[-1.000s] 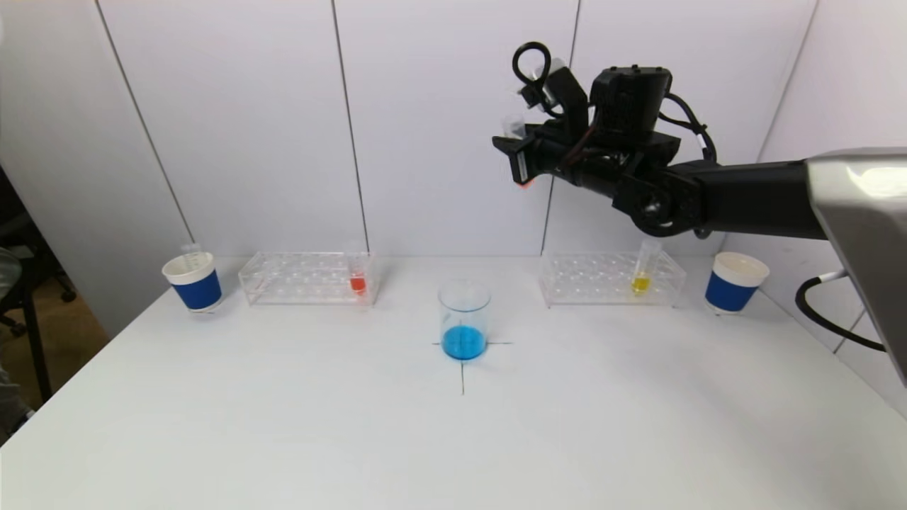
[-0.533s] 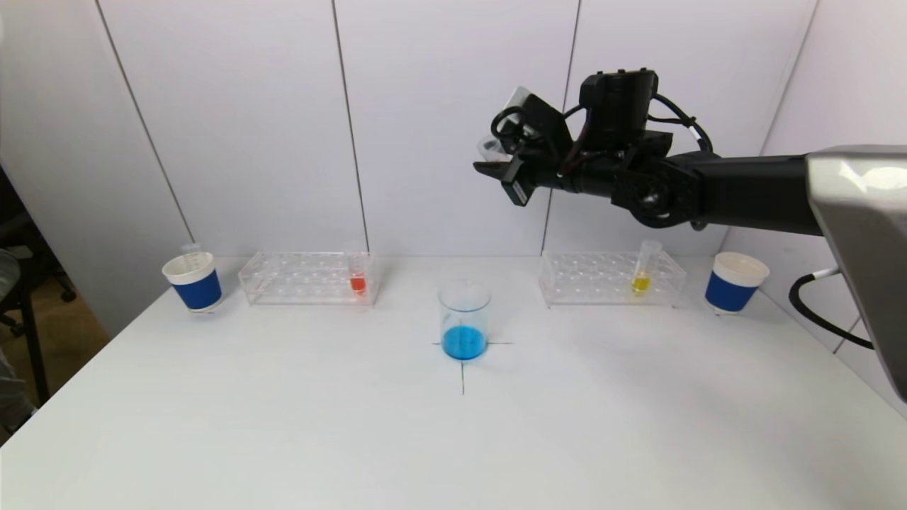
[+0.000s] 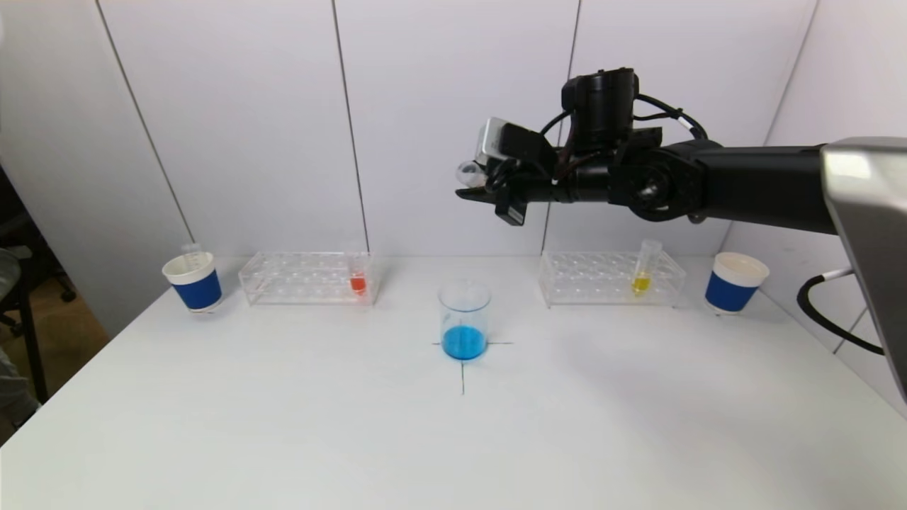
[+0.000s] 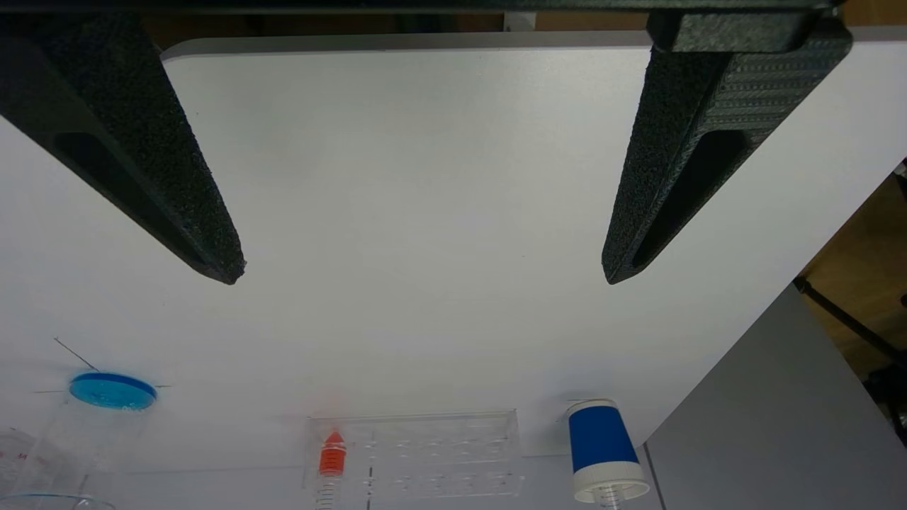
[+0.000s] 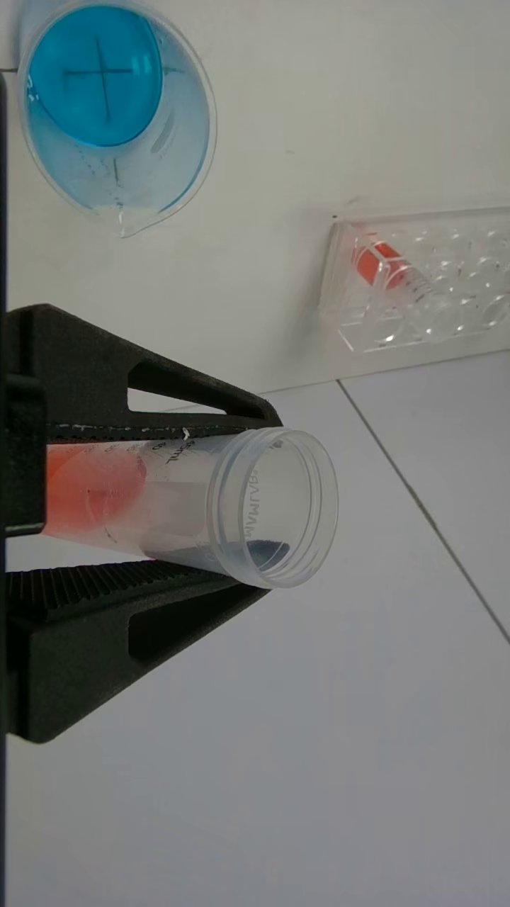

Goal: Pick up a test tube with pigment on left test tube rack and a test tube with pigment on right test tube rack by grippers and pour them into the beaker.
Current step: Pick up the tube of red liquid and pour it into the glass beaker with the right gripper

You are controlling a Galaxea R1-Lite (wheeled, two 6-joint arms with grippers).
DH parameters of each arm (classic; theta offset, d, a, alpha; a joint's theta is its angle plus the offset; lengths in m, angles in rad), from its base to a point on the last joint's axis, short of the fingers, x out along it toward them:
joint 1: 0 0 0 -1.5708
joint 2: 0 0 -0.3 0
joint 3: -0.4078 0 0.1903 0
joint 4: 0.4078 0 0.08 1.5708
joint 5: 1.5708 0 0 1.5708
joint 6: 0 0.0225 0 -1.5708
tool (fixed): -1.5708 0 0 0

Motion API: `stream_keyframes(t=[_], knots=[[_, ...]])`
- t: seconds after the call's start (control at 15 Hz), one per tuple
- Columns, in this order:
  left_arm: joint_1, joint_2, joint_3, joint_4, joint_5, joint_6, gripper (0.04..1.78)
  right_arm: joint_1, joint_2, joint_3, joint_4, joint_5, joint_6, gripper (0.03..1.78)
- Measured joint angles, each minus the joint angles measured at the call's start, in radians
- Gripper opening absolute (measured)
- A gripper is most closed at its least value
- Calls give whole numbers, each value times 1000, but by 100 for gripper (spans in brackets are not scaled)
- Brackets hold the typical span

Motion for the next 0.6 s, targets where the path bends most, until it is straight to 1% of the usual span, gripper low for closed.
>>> stream_keyframes(t=[0.2,0.4,0.47,0.6], knots=[[0,0,0,0,0,-1,176,14,-4,27,3,46,-83,53],[0,0,0,0,0,-1,176,36,-24,100,-11,87,-180,53],[0,0,0,0,0,-1,176,43,-33,127,-14,101,-220,53],[0,0,0,0,0,0,176,49,-49,169,-16,125,-267,53]])
